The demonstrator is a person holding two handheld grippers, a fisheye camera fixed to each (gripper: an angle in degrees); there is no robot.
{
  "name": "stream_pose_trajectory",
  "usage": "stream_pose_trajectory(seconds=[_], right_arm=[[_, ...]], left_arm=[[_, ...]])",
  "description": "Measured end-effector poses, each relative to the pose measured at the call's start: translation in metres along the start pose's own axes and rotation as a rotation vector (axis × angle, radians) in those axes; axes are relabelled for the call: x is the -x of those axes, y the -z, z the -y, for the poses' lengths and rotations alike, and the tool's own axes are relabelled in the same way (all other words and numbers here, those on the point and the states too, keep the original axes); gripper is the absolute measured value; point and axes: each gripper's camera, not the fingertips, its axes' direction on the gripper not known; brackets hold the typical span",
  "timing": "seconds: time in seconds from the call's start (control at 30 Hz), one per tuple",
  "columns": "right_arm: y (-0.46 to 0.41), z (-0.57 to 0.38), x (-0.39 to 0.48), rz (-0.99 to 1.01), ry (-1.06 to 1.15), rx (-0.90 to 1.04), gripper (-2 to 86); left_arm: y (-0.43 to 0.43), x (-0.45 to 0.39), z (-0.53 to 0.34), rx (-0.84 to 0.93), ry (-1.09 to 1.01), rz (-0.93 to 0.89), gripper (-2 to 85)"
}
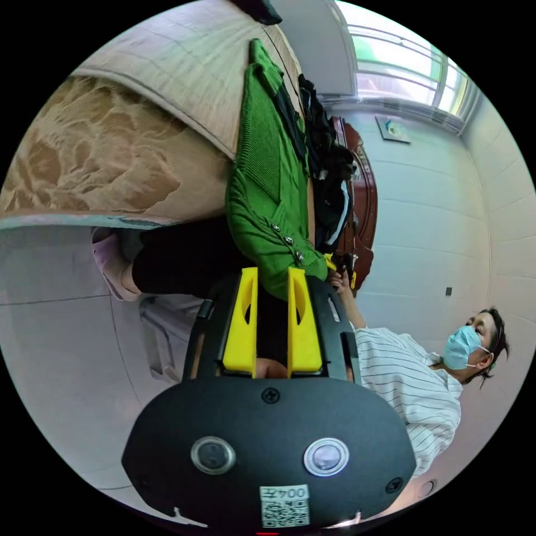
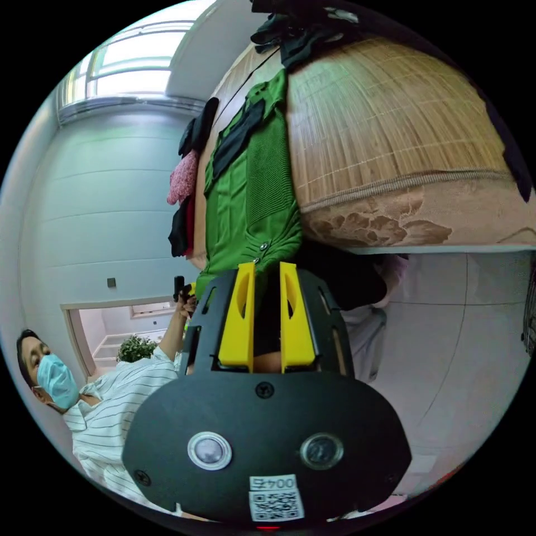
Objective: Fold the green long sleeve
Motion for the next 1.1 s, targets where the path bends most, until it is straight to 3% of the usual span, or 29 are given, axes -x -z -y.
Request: stream_pose_trajectory(seconds=[0.23,0.53,0.73,1.1], right_arm=[[-0.011,-0.093,-0.018,0.09,0.015,-0.11,12.2],[-0.058,-0.112,0.027,-0.042,0.144,-0.042,12.2],[-0.061,-0.126,0.028,-0.075,0.126,-0.068,10.9],[-0.064,-0.141,0.025,-0.091,0.153,-0.064,9.6]], left_arm=[[-0.012,-0.009,-0.101,-0.205,0.097,-0.054,11.1],[-0.126,-0.103,-0.107,-0.204,0.051,0.006,18.4],[-0.15,-0.106,-0.122,-0.295,0.135,-0.022,17.0],[-0.202,-0.153,-0.147,-0.349,0.092,0.108,12.1]])
